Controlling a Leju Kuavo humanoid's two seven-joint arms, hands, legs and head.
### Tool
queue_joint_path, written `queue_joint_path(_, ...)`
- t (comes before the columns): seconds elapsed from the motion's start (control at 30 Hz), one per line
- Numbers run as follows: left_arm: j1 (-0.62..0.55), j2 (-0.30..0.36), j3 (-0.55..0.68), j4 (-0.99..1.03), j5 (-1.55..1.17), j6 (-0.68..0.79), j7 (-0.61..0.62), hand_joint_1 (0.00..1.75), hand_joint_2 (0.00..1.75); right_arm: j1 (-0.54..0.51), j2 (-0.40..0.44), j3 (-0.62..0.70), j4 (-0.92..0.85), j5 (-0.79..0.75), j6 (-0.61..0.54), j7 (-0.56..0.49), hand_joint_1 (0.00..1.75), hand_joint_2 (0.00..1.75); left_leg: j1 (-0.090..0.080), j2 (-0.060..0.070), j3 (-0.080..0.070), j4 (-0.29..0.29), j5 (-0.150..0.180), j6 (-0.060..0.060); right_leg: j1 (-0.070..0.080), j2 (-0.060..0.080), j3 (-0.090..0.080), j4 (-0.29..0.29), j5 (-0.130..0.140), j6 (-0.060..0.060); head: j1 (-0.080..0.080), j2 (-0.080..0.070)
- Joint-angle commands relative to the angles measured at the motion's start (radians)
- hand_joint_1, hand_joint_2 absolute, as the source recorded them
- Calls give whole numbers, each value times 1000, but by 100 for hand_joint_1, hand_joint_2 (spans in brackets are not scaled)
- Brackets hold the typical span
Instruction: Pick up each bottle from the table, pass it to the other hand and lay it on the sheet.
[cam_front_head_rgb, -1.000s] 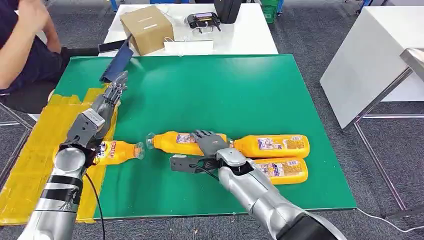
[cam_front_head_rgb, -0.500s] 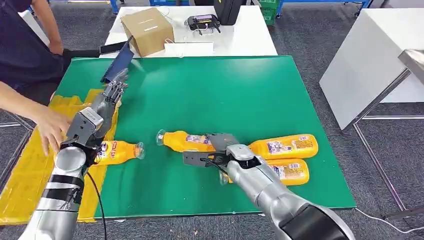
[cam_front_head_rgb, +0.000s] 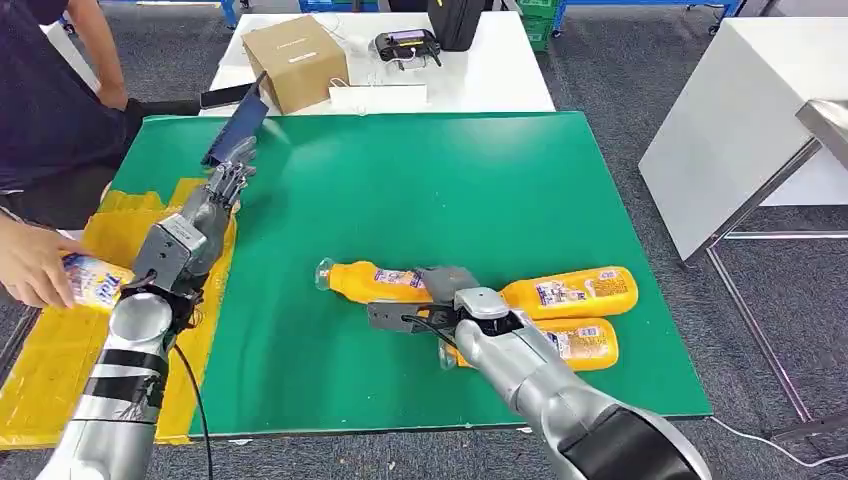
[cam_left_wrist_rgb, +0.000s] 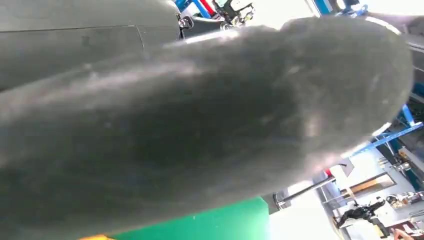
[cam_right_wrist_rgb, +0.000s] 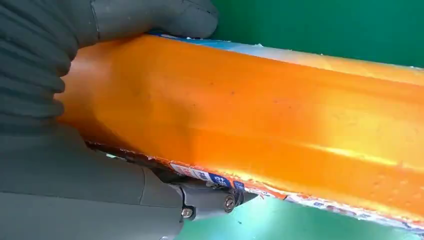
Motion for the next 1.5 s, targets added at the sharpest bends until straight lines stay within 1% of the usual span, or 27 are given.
queue_joint_path(0.03, -38, -21, -15, 29, 1, 7, 5, 0, 0, 43, -17, -74, 65, 23, -4, 28, 175, 175, 2, -7, 2, -1, 0, -1, 1, -1, 5, -2, -1, -2, 0, 0)
queue_joint_path(0.07, -15, -31, 7, 5, 25, 3, 37, 0, 0, 65, -16, -117, 22, 12, -103, 43, 175, 175, 1, -4, 2, -1, 0, -1, 1, -1, 3, -2, -1, -1, 0, 0)
queue_joint_path(0.1, 28, -44, 38, -43, 72, -11, 76, 0, 0, 116, -11, -175, -77, 12, -255, 57, 175, 175, 2, -6, 2, -1, 0, -1, 1, 0, 4, -3, -1, -1, 0, 0)
queue_joint_path(0.13, 110, -100, 118, -111, 261, -68, 188, 0, 0, 239, 11, -305, -317, -105, -534, -136, 175, 175, 2, -6, 3, -2, 0, -1, 1, 1, 5, -3, -1, -1, 0, 0)
queue_joint_path(0.2, 253, -116, 112, -247, 346, -97, 208, 0, 0, 439, -4, -329, -834, -151, -410, -140, 175, 175, 1, 0, 7, -5, -2, -1, 1, 6, 7, -6, -1, -1, 0, 0)
queue_joint_path(0.23, 286, -151, 109, -268, 509, -170, 266, 0, 175, 488, 18, -319, -1000, -298, -384, -270, 175, 175, 1, -1, 7, -5, -2, -1, 0, 6, 8, -6, -1, -1, 0, 0)
queue_joint_path(0.27, 323, -171, 78, -329, 571, -168, 306, 0, 175, 526, 14, -277, -1123, -336, -343, -264, 175, 175, 0, -2, 2, -2, -2, 0, 0, 4, 5, -3, -2, -1, 1, 0)
queue_joint_path(0.33, 350, -188, -11, -397, 475, -59, 319, 0, 175, 550, 6, -183, -1218, -303, -321, -198, 175, 175, -1, -2, -4, 3, -7, 0, -1, 6, -2, 3, -5, 0, 1, 0)
queue_joint_path(0.37, 352, -188, -44, -415, 480, -34, 338, 0, 175, 548, -5, -152, -1210, -301, -330, -188, 175, 175, -1, -2, -7, 5, -8, -1, 0, 6, -4, 4, -6, 0, 2, 0)
queue_joint_path(0.4, 349, -186, -62, -421, 483, -15, 347, 0, 175, 544, -6, -142, -1185, -304, -352, -189, 175, 175, 0, -6, -12, 3, -5, -1, 0, 0, -8, 2, -4, 0, 2, 0)
queue_joint_path(0.47, 346, -179, -85, -428, 476, -7, 351, 0, 175, 535, -13, -128, -1147, -306, -373, -213, 175, 175, 0, -8, -10, 1, -5, -1, 0, -2, -7, 1, -4, 0, 2, 0)
queue_joint_path(0.53, 348, -177, -110, -441, 464, -7, 350, 0, 175, 535, -14, -124, -1123, -312, -386, -228, 175, 175, 0, -9, -9, 3, -6, -1, 0, -1, -5, 1, -6, -1, 2, 0)
queue_joint_path(0.6, 351, -175, -127, -452, 456, -5, 345, 0, 175, 535, -17, -125, -1115, -316, -398, -238, 175, 175, 0, -5, -12, 1, -5, -1, 1, 2, -9, 0, -2, 0, 2, 0)
queue_joint_path(0.67, 351, -169, -137, -455, 456, -6, 344, 0, 175, 536, -18, -126, -1114, -319, -402, -240, 175, 175, 0, -5, -9, 1, -6, -1, 0, 4, -7, 0, -4, -1, 2, 0)
queue_joint_path(0.7, 354, -168, -141, -457, 462, -7, 343, 0, 175, 536, -20, -129, -1115, -319, -403, -240, 175, 175, 0, -5, -13, 0, -4, -1, 0, 1, -11, 0, -2, 0, 2, 0)
queue_joint_path(0.73, 355, -164, -144, -462, 459, -8, 340, 0, 175, 537, -20, -130, -1115, -321, -402, -240, 175, 175, 1, -6, -8, 2, -6, -2, 0, 4, -6, 1, -4, -2, 2, 0)
queue_joint_path(0.77, 354, -164, -145, -464, 453, -5, 332, 0, 175, 535, -20, -128, -1112, -330, -393, -240, 175, 175, 1, -6, -6, 2, -7, -2, 1, 5, -4, 0, -5, -2, 2, 0)
queue_joint_path(0.8, 354, -164, -146, -466, 453, -7, 329, 0, 175, 532, -20, -125, -1107, -335, -385, -238, 175, 175, 0, -5, -12, 0, -4, -1, 0, 1, -10, -1, -2, 0, 2, 0)
queue_joint_path(1.03, 339, -165, -180, -477, 440, -31, 311, 0, 175, 460, -13, 4, -990, -329, -270, -197, 175, 175, 0, -2, -10, 0, -4, -1, 0, 5, -8, -1, -2, -1, 2, 0)
queue_joint_path(1.13, 339, -164, -182, -476, 440, -31, 311, 0, 175, 459, -13, 11, -988, -325, -269, -195, 175, 175, 0, -3, -12, -1, -3, -1, 0, 2, -11, -1, -1, 0, 2, 0)
queue_joint_path(1.17, 335, -160, -189, -475, 438, -36, 309, 0, 175, 451, -26, 42, -988, -297, -258, -197, 175, 175, 0, -3, -10, 0, -4, -1, 0, 4, -8, -1, -2, -1, 2, 0)
queue_joint_path(1.27, 320, -157, -195, -457, 423, -39, 305, 0, 175, 434, -29, 126, -977, -253, -230, -195, 175, 175, -1, -3, -13, 0, -2, 0, 0, 2, -12, -1, 0, 0, 2, 0)
queue_joint_path(1.3, 318, -157, -195, -455, 423, -39, 305, 0, 175, 436, -24, 132, -976, -248, -232, -189, 175, 175, 0, -2, -11, 0, -4, -1, 0, 5, -10, 0, -1, -1, 2, 0)
queue_joint_path(1.33, 318, -157, -195, -455, 423, -39, 305, 0, 175, 436, -24, 132, -976, -248, -232, -189, 175, 175, 0, -3, -13, 0, -3, -1, 0, 3, -11, -1, 0, 0, 2, 0)
queue_joint_path(1.4, 318, -157, -195, -455, 423, -39, 305, 0, 175, 436, -24, 132, -976, -248, -232, -189, 175, 175, 0, -3, -9, 0, -4, -1, 0, 4, -8, -1, -2, -1, 2, 0)
queue_joint_path(1.47, 319, -157, -194, -455, 423, -39, 305, 0, 175, 435, -27, 131, -976, -249, -232, -190, 175, 175, -1, -5, -13, -1, -2, 0, 0, 0, -12, -1, -1, 0, 2, 0)
queue_joint_path(1.5, 319, -157, -194, -455, 423, -39, 305, 0, 175, 435, -27, 131, -976, -249, -232, -190, 175, 175, 0, -5, -11, -1, -3, -1, 0, 1, -9, -1, -2, -1, 2, 0)
